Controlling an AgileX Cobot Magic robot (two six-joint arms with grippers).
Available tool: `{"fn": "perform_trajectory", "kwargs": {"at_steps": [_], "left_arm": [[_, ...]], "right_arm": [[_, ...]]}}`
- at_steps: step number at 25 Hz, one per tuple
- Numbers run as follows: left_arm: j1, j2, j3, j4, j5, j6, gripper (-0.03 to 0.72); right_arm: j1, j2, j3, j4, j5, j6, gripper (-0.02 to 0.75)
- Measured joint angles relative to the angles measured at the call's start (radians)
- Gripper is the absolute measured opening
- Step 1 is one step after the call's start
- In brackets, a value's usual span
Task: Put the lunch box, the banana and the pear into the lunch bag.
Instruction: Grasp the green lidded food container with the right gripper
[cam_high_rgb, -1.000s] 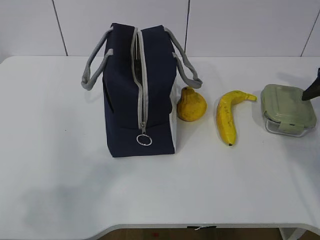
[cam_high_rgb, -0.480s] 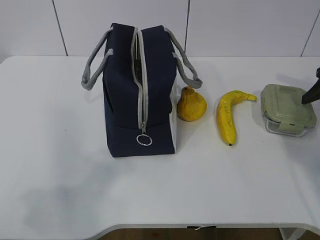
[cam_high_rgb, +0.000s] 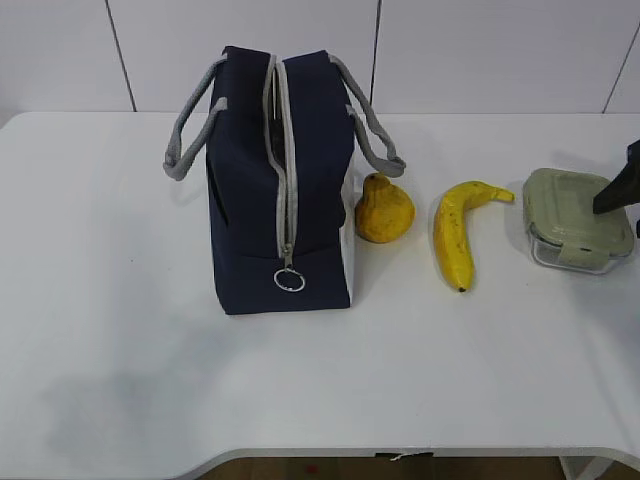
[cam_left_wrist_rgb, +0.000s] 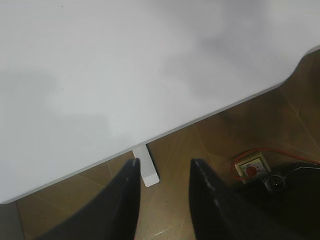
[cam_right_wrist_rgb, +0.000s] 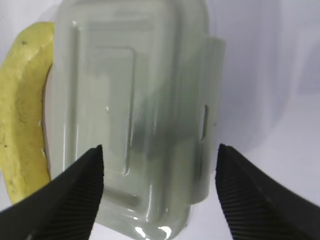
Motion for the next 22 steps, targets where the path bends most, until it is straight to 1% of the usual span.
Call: {"fn": "perform_trajectory", "kwargs": {"at_steps": [7, 16, 22], "left_arm": [[0.0, 0.0, 0.0, -0.003, 0.0, 0.0, 0.258], [0.0, 0.0, 0.0, -0.005, 0.0, 0.0, 0.258], [0.0, 0.0, 0.0, -0.007, 0.0, 0.0, 0.258]], "right_arm": [[-0.029, 0.01, -0.006, 0.051, 0.005, -0.012, 0.559], [-0.034, 0.098, -0.072, 0.088, 0.07, -0.025, 0.578], [-0.068, 0.137, -0.112, 0.127, 0.12, -0.029, 0.579]]}}
